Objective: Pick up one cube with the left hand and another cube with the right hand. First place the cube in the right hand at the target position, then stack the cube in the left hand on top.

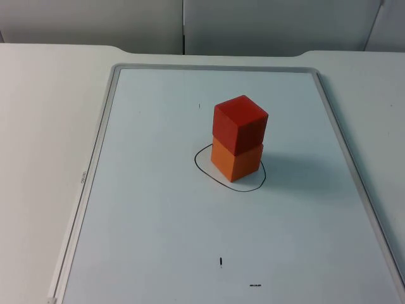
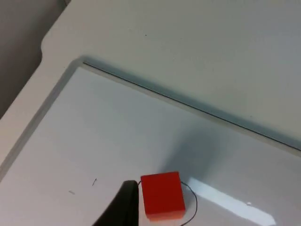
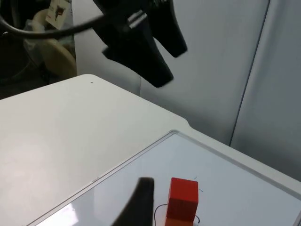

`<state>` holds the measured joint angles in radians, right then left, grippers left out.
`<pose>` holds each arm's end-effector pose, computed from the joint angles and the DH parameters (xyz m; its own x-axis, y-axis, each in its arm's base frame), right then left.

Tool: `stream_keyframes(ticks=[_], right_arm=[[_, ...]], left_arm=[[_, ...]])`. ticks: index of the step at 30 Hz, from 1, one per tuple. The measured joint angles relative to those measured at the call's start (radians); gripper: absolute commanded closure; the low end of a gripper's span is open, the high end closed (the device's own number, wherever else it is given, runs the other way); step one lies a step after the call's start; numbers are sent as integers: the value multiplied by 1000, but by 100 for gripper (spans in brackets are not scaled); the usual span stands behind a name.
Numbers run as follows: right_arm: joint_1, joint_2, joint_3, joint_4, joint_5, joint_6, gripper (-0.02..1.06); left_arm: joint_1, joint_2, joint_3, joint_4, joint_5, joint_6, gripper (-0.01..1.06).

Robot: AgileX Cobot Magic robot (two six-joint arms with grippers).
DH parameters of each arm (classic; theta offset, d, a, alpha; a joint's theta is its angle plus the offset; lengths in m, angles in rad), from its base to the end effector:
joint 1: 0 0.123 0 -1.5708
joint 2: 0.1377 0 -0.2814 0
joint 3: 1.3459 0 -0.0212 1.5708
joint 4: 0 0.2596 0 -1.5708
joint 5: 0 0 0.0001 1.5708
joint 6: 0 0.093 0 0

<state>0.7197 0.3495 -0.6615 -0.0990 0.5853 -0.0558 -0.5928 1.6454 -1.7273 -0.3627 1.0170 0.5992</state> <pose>0.0587 0.0447 0.3581 -0.0509 -0.2278 -0.9724 -0.6309 0.7621 -0.1455 0.2930 -0.2312 0.3979 -0.2811 0.6393 -0.7157 0.8845 0.4620 0.0653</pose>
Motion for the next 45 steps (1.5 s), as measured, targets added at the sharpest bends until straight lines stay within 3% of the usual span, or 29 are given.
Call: stream_keyframes(ticks=[3,10,16,23,30,32,38,45], right_arm=[[0,0,0,0,-12,0,18],[0,0,0,10,-16,-4,18],[0,0,0,69,35,-79,18],[0,0,9,130,50,-147,18],[0,0,91,150,34,-151,18],[0,0,133,162,19,-153,18],[0,0,161,175,2,-156,18],[0,0,167,175,-9,-156,18]], left_arm=[[0,-74,44,44,8,-31,5],[0,-346,352,84,-50,-77,5],[0,-613,650,89,-124,-102,5],[0,-925,880,92,-130,-136,5],[0,-1171,994,137,-126,-238,5],[0,-1267,1035,179,-117,-315,5],[0,-1474,1110,256,-21,-457,5],[0,-1585,1146,288,40,-518,5]])
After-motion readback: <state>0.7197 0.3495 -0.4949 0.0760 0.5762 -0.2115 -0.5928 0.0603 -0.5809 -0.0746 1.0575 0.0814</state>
